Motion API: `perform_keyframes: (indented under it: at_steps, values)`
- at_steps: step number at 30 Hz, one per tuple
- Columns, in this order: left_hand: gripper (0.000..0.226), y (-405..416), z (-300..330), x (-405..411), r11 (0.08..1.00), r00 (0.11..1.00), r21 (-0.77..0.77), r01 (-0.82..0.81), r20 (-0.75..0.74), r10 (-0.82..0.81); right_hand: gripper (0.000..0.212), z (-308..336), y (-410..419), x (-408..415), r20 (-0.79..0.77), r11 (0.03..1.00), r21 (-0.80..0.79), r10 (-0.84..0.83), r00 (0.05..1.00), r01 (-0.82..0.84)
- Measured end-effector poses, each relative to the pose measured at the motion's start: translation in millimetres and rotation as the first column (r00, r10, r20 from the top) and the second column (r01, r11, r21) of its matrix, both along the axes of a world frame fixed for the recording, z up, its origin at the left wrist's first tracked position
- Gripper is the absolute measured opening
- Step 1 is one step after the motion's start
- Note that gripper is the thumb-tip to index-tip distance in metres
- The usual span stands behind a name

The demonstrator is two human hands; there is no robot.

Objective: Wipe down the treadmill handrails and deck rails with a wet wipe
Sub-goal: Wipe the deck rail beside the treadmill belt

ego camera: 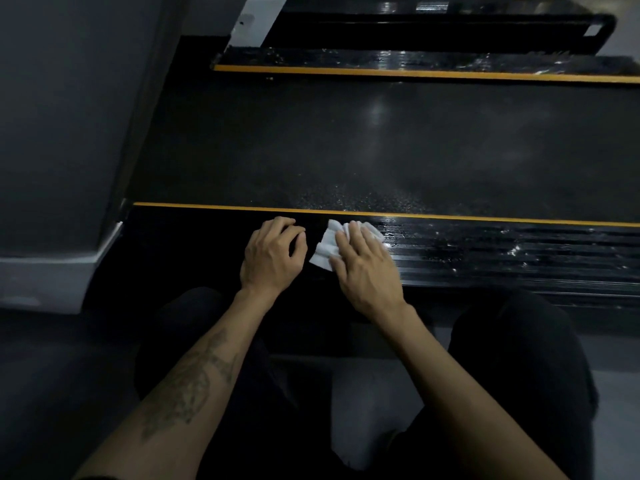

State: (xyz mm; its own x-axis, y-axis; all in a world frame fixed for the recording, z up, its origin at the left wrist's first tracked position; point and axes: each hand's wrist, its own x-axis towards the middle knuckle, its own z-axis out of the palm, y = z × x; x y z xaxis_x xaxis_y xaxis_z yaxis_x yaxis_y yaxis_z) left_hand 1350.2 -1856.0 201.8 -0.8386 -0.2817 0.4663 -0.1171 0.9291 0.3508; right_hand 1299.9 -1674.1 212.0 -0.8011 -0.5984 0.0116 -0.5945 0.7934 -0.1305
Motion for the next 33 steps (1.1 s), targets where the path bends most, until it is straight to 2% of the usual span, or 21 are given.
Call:
perform_keyframes:
  at_steps: [4,10,16,21,27,31,33]
  values:
    - [0.021,0,-1,0,1.0,1.0,0.001,0.011,0.02,-0.011,0.063,-4,10,15,-0.004,0.992,-0.019,-0.129,0.992,0.129]
    - [0.023,2,1,-2,0.999,0.998,0.03,-0.024,0.065,0.022,0.06,-7,1,15,-0.009,1.0,-0.018,0.015,1.0,-0.016]
    - [0.023,6,-1,-2,0.999,0.996,0.008,-0.033,0.087,0.032,0.063,-9,9,34,-0.004,0.989,-0.041,-0.141,0.99,0.141]
    - [0.028,11,-4,0,0.998,0.992,0.035,-0.055,0.117,0.05,0.059,-5,1,21,0.029,0.999,-0.047,-0.024,0.999,0.025]
    - [0.041,18,-13,5,0.998,0.988,-0.008,-0.064,0.138,0.064,0.061,-9,4,38,0.013,0.981,-0.068,-0.183,0.983,0.184]
    - [0.041,17,-15,4,0.998,0.989,-0.014,-0.067,0.134,0.069,0.057,-10,-1,36,-0.018,0.998,-0.064,-0.016,1.0,0.015]
    - [0.04,16,-16,4,0.998,0.989,-0.012,-0.068,0.129,0.069,0.057,-7,3,22,-0.003,0.998,-0.056,0.009,1.0,-0.009]
